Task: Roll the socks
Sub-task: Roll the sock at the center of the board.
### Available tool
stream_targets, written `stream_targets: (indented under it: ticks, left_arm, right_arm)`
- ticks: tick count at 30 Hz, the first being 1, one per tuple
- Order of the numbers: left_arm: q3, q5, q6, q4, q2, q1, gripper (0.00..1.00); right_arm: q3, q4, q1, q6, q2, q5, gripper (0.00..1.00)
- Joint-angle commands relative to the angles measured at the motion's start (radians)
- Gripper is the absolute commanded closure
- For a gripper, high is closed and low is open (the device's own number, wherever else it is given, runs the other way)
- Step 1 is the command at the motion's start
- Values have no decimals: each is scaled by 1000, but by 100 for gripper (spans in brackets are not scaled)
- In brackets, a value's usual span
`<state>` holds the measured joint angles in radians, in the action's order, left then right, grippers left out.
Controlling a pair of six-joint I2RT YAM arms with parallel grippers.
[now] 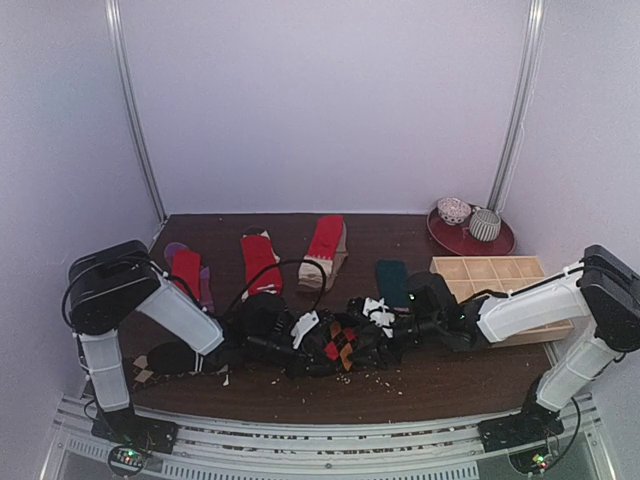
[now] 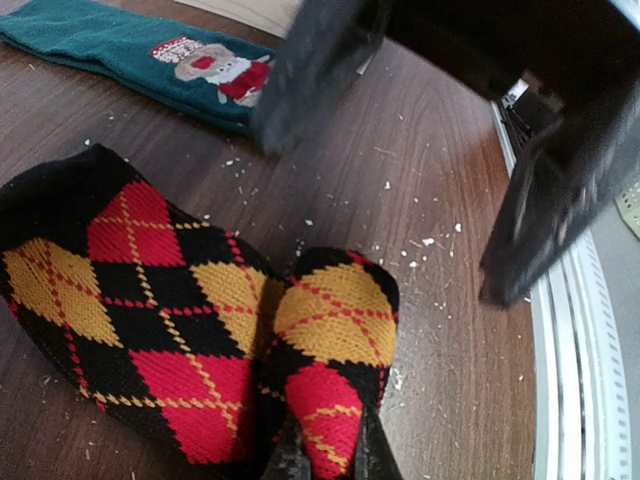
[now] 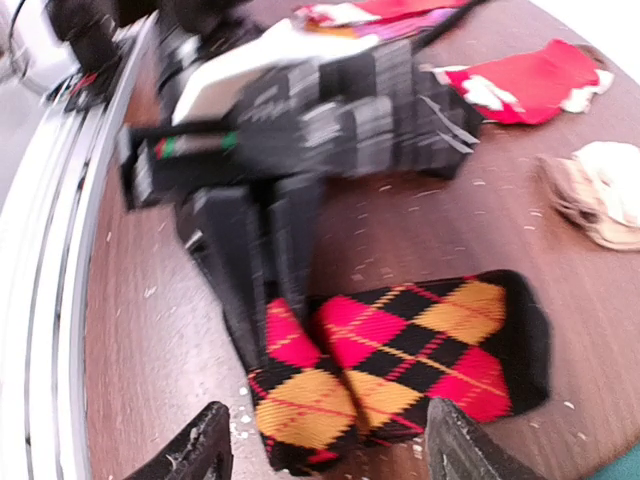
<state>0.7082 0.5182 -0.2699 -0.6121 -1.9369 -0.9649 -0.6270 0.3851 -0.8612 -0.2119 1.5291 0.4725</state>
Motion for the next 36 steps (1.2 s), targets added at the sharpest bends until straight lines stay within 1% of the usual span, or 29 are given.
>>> stream_targets:
  ticks: [1, 5, 9, 12, 15, 18, 21, 24, 25, 26, 27, 29, 31, 33, 34, 35, 36]
  left_arm:
    - [-60, -66, -4, 387, -115, 0, 100]
    - [-55, -66, 0, 393, -112, 0, 100]
    - [-50, -67, 4, 397, -112, 1, 100]
    - [-51, -66, 6, 396, -112, 2, 100]
    - [-53, -66, 9, 394, -112, 2, 100]
    - [-56, -69, 11, 396, -112, 2, 100]
    - [-56, -74, 11, 387, -111, 2, 100]
    - [-50, -86, 11, 376, -99, 2, 100]
    - [-44, -93, 14, 376, -91, 2, 97]
    - [-37, -96, 21, 377, -82, 2, 94]
    - [-27, -108, 28, 379, -71, 2, 88]
    - [1, -134, 45, 391, -52, 2, 81]
    - [37, -158, 63, 406, -39, 2, 63]
    - [68, -194, 81, 419, -27, 3, 41]
    - [78, -214, 88, 418, -18, 3, 24]
    - [81, -236, 97, 410, -1, 2, 10]
    - [78, -262, 108, 397, 19, 2, 6]
  right_arm:
    - [-3, 46, -15, -108, 46, 47, 33]
    - [-38, 19, -16, -152, 88, 51, 33]
    - [-66, -12, -20, -158, 136, 93, 33]
    - [-62, -15, -31, -147, 159, 91, 36]
    - [-51, -4, -38, -119, 174, 70, 40]
    - [-42, 3, -39, -90, 181, 59, 47]
    - [-35, 3, -40, -56, 184, 46, 58]
    - [-49, -34, -39, -14, 200, 54, 69]
    - [-54, -50, -39, 7, 208, 56, 71]
    - [-54, -61, -39, 24, 216, 56, 73]
    - [-53, -72, -39, 38, 221, 55, 74]
    - [-43, -82, -39, 76, 229, 56, 76]
    - [-34, -87, -38, 121, 237, 56, 77]
    - [-33, -98, -37, 170, 250, 61, 77]
    - [-39, -116, -34, 194, 260, 67, 78]
    - [-41, -128, -33, 216, 269, 78, 78]
    - [-47, -140, -28, 238, 277, 92, 78]
